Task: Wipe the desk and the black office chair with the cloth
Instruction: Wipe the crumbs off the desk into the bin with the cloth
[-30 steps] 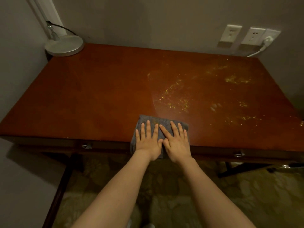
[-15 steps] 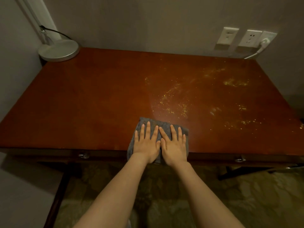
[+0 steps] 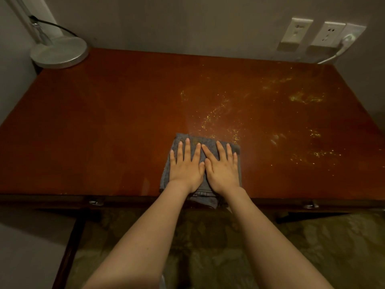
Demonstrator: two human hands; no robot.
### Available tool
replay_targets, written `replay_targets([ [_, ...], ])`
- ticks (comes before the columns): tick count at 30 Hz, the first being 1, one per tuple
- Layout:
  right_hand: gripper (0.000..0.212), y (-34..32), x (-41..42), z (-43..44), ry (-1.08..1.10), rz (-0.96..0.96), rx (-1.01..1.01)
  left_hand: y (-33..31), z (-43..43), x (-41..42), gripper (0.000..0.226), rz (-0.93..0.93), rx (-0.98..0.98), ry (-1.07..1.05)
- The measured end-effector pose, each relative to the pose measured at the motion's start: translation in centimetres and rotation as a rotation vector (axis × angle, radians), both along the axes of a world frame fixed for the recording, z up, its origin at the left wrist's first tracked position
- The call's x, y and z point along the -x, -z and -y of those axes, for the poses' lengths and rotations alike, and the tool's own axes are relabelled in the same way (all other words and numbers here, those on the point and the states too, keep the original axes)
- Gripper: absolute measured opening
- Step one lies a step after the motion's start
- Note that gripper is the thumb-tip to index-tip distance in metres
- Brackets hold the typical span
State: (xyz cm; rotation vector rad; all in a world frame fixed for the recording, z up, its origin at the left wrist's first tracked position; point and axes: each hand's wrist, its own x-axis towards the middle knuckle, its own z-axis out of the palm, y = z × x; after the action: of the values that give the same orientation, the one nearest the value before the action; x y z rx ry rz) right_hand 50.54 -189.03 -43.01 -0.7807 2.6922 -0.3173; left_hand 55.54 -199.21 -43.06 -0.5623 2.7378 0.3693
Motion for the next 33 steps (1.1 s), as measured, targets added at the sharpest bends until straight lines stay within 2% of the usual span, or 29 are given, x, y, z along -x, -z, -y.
replay_targets([
  [17,0.047,0.7,5.9,2.1,-0.074,-0.072,0.012,0.8,1.0,4.3,0.056,-0.148,0.029,-0.131],
  [33,0.047,1.0,12.5,5.3,-0.093,-0.083,0.053,0.8,4.0,10.7,0.056,-0.154,0.046,-0.155],
])
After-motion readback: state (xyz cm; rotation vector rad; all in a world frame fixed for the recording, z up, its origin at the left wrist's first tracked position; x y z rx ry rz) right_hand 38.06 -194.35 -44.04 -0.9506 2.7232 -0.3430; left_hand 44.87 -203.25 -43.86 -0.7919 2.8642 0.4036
